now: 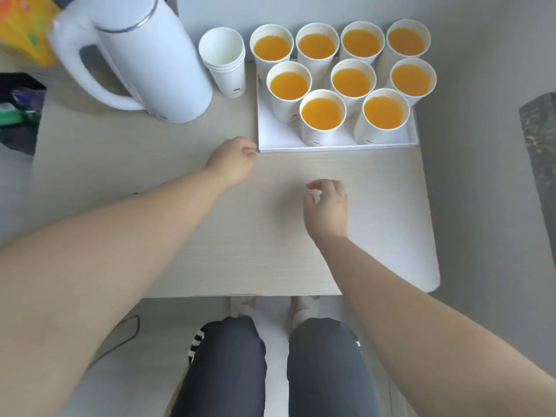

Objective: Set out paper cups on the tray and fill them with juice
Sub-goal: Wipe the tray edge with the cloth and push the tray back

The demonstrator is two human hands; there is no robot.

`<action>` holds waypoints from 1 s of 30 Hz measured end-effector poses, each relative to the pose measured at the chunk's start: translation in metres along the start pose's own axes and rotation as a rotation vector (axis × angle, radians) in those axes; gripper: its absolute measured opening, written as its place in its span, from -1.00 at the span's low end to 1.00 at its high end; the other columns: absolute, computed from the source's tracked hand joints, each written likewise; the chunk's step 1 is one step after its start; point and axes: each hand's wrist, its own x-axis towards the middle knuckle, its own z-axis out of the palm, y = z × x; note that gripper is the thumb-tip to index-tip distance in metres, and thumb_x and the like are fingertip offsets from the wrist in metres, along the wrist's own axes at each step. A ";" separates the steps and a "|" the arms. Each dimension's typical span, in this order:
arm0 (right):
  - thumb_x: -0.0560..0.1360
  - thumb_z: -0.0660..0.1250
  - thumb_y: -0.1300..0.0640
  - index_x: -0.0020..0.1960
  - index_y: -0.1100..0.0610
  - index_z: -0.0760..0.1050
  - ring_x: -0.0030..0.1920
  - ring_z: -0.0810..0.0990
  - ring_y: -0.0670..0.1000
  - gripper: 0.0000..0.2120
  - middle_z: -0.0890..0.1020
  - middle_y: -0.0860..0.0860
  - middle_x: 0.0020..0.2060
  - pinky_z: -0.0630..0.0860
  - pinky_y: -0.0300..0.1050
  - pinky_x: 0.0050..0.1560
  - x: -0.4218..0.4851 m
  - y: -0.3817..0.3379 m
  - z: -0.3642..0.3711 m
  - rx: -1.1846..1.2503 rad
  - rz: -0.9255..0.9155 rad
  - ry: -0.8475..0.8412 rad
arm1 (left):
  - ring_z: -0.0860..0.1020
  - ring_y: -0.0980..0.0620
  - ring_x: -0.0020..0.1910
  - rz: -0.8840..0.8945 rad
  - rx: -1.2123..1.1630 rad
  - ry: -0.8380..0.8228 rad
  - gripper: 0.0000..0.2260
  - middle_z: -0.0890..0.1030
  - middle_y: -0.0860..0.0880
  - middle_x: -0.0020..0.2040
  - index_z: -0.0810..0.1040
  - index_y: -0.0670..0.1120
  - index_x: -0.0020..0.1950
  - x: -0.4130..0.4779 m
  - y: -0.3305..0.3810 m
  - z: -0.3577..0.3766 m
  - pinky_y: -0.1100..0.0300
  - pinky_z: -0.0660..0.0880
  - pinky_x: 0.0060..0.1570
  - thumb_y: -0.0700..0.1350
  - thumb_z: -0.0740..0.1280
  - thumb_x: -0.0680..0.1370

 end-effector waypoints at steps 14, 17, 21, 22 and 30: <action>0.58 0.21 -0.04 0.49 0.11 0.19 0.47 0.09 0.14 -0.46 0.15 0.09 0.50 0.13 -0.04 0.44 -0.101 -0.106 0.170 -0.305 -0.599 -0.443 | 0.34 -0.18 0.35 -0.243 0.124 0.379 -0.68 0.43 -0.17 0.34 0.46 -0.10 0.33 -0.097 -0.198 -0.079 0.11 0.26 0.32 -0.10 0.11 0.61; 0.56 0.18 -0.17 0.55 0.00 0.05 0.53 -0.09 0.14 -0.35 -0.04 0.06 0.56 0.02 0.01 0.50 -0.113 -0.118 0.201 -0.380 -0.647 -0.452 | 0.41 -0.21 0.28 -0.344 -0.003 0.327 -0.66 0.47 -0.26 0.30 0.47 -0.21 0.28 -0.109 -0.229 -0.075 0.07 0.33 0.26 -0.09 0.04 0.65; 0.58 0.11 -0.22 0.56 -0.12 -0.06 0.54 -0.22 0.14 -0.36 -0.16 0.01 0.56 -0.12 0.04 0.52 -0.117 -0.113 0.230 -0.630 -0.648 -0.512 | 0.44 -0.18 0.24 -0.319 -0.079 0.297 -0.67 0.47 -0.28 0.27 0.48 -0.22 0.17 -0.121 -0.247 -0.066 0.11 0.33 0.17 -0.09 0.00 0.66; 0.60 0.10 -0.16 0.56 -0.10 -0.02 0.54 -0.22 0.14 -0.41 -0.14 0.01 0.56 -0.13 0.04 0.52 -0.117 -0.113 0.232 -0.664 -0.656 -0.510 | 0.44 -0.18 0.24 -0.305 -0.099 0.305 -0.69 0.48 -0.28 0.26 0.48 -0.21 0.15 -0.122 -0.246 -0.065 0.12 0.34 0.16 -0.09 0.01 0.66; 0.54 0.13 0.11 0.46 0.16 0.26 0.54 0.01 0.15 -0.50 0.25 0.08 0.49 -0.11 0.09 0.52 -0.143 -0.062 0.185 -0.550 -0.658 -0.345 | 0.26 -0.12 0.45 -0.250 -0.028 0.372 -0.58 0.33 -0.19 0.45 0.29 -0.21 0.47 -0.125 -0.241 -0.040 0.17 0.14 0.40 -0.05 0.09 0.65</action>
